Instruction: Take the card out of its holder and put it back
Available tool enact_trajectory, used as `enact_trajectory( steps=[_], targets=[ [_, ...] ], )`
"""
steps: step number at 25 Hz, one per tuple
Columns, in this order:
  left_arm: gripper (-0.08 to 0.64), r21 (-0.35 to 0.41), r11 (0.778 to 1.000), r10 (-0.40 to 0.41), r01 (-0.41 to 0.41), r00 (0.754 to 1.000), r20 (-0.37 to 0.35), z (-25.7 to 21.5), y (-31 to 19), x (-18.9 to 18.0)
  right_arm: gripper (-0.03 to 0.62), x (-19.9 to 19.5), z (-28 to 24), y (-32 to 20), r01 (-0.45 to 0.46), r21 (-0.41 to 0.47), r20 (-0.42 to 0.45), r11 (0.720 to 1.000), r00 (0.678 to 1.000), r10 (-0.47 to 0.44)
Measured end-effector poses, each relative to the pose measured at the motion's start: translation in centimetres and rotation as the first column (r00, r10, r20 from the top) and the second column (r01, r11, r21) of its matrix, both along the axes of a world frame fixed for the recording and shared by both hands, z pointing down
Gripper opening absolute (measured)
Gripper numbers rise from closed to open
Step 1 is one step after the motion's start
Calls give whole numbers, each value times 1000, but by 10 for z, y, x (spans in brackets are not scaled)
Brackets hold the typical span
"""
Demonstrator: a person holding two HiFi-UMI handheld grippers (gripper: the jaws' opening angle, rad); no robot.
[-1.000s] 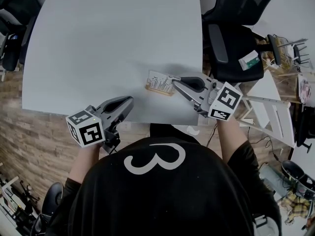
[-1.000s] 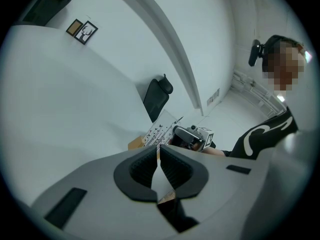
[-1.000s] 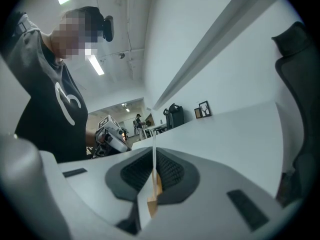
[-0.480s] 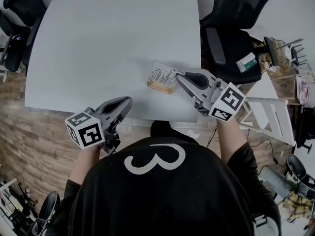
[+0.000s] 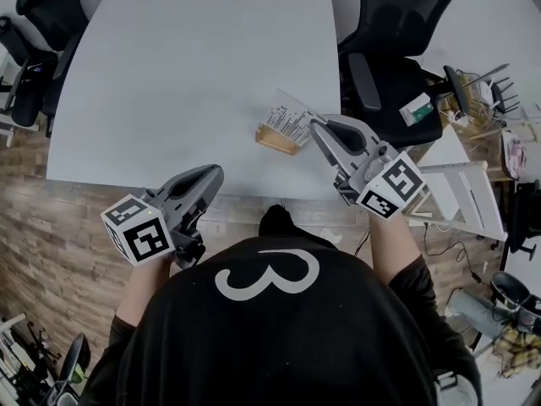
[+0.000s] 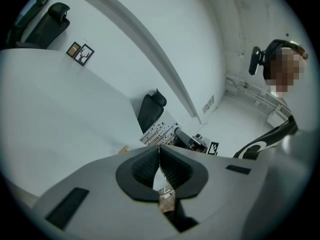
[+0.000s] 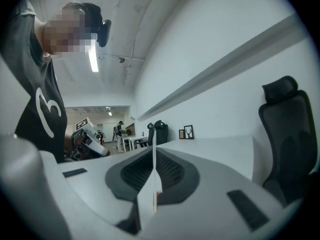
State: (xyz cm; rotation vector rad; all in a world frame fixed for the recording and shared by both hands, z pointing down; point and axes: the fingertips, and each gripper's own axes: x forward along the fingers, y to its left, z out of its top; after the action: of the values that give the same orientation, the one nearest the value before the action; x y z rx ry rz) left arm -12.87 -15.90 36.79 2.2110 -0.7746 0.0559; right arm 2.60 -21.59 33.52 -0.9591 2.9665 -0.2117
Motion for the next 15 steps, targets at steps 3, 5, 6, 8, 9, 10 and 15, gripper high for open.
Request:
enact_trajectory(
  steps=[3, 5, 6, 8, 9, 10, 15],
  targets=[
    [14, 14, 1000, 2, -2, 1000, -9, -7, 9, -2, 23, -1, -13, 19, -40, 10, 17, 999, 999, 40],
    [14, 21, 1000, 7, -7, 1000, -23, -11, 16, -2, 23, -1, -20, 32, -71, 5, 26, 997, 997, 71],
    [14, 24, 1000, 12, -11, 999, -30, -14, 20, -1, 23, -1, -23, 39, -85, -1, 30, 996, 996, 85],
    [14, 32, 999, 28, -27, 999, -42, -18, 30, 1, 23, 2, -26, 52, -108, -25, 55, 994, 993, 109],
    [14, 39, 999, 37, -36, 998, -47, -21, 34, 2, 23, 4, -28, 58, -117, -41, 69, 992, 990, 119],
    [14, 47, 998, 46, -44, 998, -50, -24, 38, 2, 23, 6, -30, 63, -124, -54, 80, 991, 989, 128],
    [14, 74, 995, 76, -72, 995, -63, -32, 55, 5, 23, 14, -37, 86, -145, -65, 98, 987, 984, 151]
  ],
)
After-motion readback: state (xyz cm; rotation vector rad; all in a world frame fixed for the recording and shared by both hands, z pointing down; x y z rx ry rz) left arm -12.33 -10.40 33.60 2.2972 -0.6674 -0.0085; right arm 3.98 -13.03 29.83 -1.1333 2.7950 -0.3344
